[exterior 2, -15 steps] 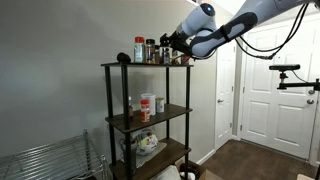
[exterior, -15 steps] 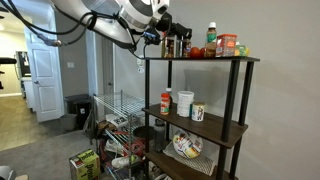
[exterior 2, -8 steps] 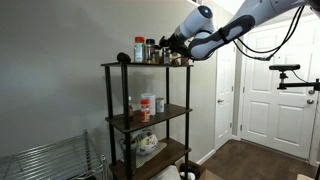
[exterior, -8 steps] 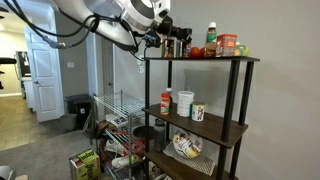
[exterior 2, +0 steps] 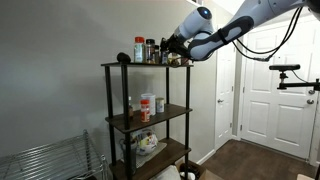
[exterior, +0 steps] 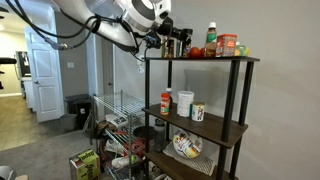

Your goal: Move the spice jar from the top shelf to the second one

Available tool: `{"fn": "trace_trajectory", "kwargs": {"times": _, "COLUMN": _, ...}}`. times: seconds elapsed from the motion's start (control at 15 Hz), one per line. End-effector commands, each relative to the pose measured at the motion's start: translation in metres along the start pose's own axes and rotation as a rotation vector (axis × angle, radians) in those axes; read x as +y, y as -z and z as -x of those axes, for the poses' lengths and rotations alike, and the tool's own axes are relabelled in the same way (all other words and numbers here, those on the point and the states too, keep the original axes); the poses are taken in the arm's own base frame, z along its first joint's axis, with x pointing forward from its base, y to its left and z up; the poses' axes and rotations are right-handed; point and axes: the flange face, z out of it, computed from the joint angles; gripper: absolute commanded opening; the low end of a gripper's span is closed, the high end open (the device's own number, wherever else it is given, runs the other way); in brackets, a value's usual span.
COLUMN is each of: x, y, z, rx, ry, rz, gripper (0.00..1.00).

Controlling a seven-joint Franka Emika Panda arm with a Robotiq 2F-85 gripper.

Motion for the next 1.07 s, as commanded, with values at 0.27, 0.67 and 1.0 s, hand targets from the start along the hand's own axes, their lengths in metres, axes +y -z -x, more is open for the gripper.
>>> {"fn": "trace_trajectory", "kwargs": {"times": 0.27, "x": 0.011, "y": 0.018, "z": -0.005, "rx": 0.029, "ry": -0.02, "rz": 0.005, "gripper": 0.29}}
{"fn": "trace_trajectory", "kwargs": {"times": 0.67, "x": 0.042, "y": 0.059, "z": 0.01, "rx": 0.047, "ry": -0.016, "rz": -0.024, "gripper": 0.29}}
{"fn": "trace_trajectory", "kwargs": {"times": 1.0, "x": 0.062, "y": 0.091, "z": 0.037, "rx": 0.039, "ry": 0.033, "rz": -0.056, "gripper": 0.29}}
